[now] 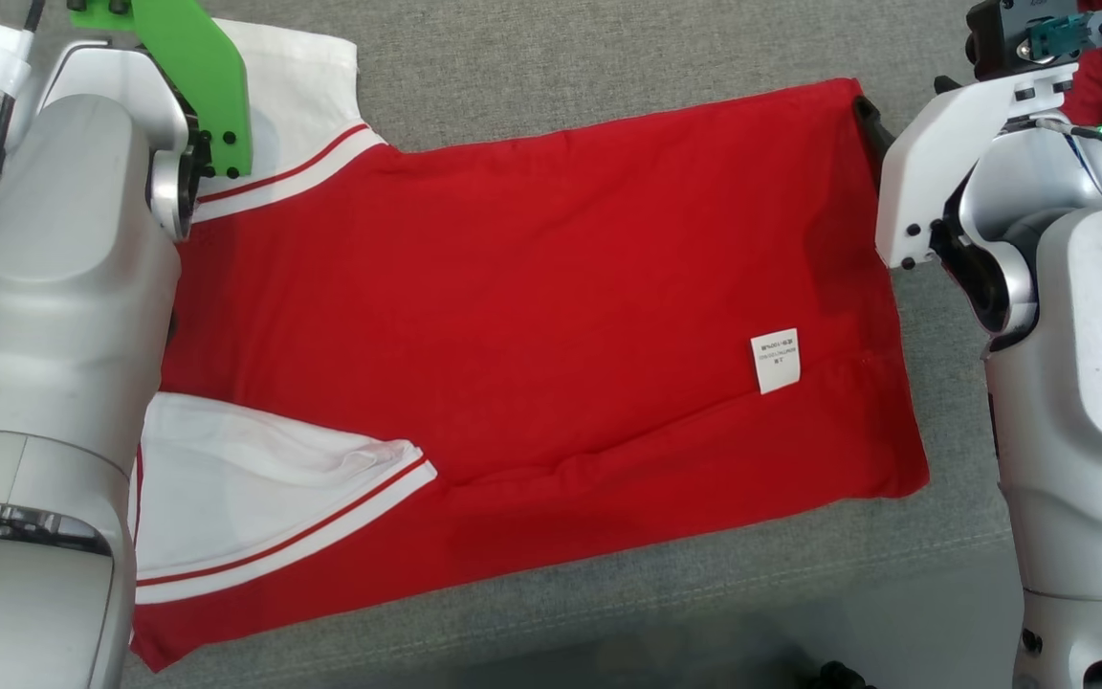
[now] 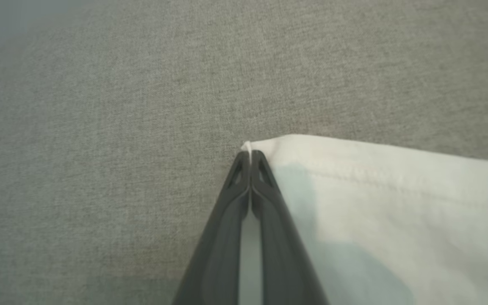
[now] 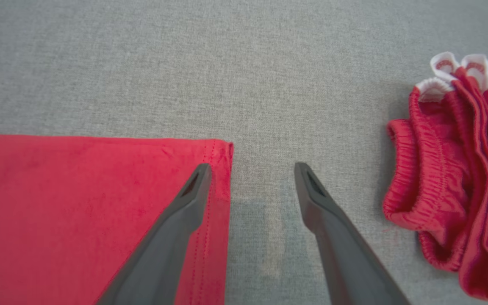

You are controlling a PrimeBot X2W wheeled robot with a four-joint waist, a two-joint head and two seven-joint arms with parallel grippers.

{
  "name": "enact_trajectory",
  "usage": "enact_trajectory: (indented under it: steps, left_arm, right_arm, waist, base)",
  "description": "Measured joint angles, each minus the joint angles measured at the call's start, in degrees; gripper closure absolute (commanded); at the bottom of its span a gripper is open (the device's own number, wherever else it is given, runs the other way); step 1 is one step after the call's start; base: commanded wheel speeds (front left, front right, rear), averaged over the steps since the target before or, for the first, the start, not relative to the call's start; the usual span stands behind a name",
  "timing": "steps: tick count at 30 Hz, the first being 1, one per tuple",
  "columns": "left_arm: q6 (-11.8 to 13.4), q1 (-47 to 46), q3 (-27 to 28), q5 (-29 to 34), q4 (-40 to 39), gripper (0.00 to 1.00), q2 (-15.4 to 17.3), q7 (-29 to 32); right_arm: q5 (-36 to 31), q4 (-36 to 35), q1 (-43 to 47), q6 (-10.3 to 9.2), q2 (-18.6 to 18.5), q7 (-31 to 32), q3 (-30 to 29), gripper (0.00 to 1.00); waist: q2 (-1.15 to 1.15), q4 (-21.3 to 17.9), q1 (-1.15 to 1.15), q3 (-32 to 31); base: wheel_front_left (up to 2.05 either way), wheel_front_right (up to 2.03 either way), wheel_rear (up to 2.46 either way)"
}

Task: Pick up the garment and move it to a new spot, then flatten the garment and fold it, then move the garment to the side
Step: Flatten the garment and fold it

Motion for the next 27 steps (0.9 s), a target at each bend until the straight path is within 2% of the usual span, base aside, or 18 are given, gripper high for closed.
enact_trajectory:
  steps: [6,15,22,25,27]
  left_arm:
    - [-0.21,-0.58,-0.60,-0.24,1.33,1.00,-1.07,-0.77]
    - [-0.60,-1.43,-0.96,-1.03,2.89,1.00,-2.40,-2.43]
    - [-0.92,-2.52,-1.57,-1.44,3.89,1.00,-3.11,-3.18]
    - [-0.98,-3.07,-1.81,-1.52,4.26,1.00,-3.32,-3.52]
    - [-1.21,-3.39,-1.98,-1.59,4.46,1.00,-3.47,-3.67]
  right_arm:
    - [0.18,5.91,-3.09,0.00,0.49,2.20,0.40,0.00]
    - [4.95,9.17,-9.44,0.02,-1.64,15.49,2.93,0.00]
    - [5.37,10.31,-11.44,0.01,-2.87,16.92,2.79,0.00]
    - [5.50,11.03,-11.86,0.02,-3.04,17.39,2.42,0.06]
    - [5.50,11.48,-12.29,0.02,-3.21,17.39,2.31,0.15]
  waist:
    - [0.00,0.94,0.00,0.05]
    - [0.00,1.96,0.00,0.39]
    - [0.00,2.50,0.00,1.23]
    - [0.00,2.68,0.00,1.66]
    - [0.00,2.84,0.00,1.89]
  base:
    - [0.00,0.00,0.00]
    - [0.00,0.00,0.00]
    - [0.00,0.00,0.00]
    - [0.00,0.00,0.00]
    - [0.00,0.00,0.00]
